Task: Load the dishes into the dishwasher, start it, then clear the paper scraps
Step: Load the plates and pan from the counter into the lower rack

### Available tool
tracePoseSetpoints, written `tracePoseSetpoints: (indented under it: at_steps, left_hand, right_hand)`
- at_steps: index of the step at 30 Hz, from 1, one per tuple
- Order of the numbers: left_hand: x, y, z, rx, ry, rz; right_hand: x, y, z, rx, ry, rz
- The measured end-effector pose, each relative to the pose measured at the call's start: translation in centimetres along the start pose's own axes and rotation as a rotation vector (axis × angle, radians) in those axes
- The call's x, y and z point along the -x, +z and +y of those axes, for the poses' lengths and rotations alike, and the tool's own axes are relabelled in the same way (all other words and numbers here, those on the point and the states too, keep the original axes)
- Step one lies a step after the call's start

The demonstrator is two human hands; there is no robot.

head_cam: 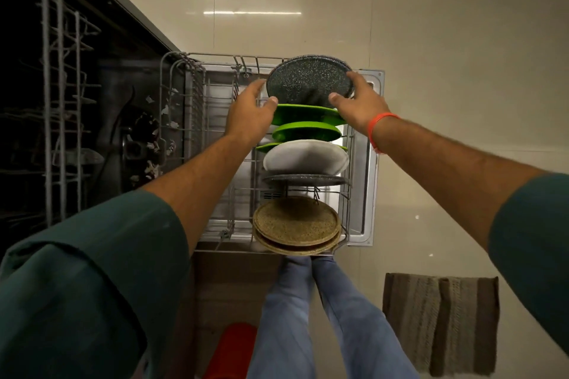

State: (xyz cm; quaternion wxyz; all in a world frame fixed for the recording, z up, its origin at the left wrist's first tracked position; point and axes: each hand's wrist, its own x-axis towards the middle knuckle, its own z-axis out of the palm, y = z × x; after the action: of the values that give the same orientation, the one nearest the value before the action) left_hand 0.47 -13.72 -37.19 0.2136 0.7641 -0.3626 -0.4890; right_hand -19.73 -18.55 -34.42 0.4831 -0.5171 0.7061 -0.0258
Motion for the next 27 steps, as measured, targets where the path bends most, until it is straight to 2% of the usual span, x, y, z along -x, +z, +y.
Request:
tracePoseSetpoints:
  at_steps: [7, 13, 22, 27]
  left_hand:
    - [6.6, -0.9, 0.6, 0.227, -0.169, 0.068]
    - [15.9, -0.9, 3.2, 0.330, -0.156, 0.088]
    - [31.4, -4.6, 12.1, 0.562, -0.015, 0.203]
    - [40.7, -8.3, 15.4, 0.650, 0.086, 0.376]
  right_hand:
    - [5.8, 0.2, -0.4, -0.047, -0.007, -0.046]
    - [12.6, -0.8, -2.7, -0.187, -0.019, -0.117]
    - [26.3, -5.7, -8.5, -0.375, -0.223, -0.189]
    - [35.0, -8.0, -11.4, -0.448, -0.389, -0.246]
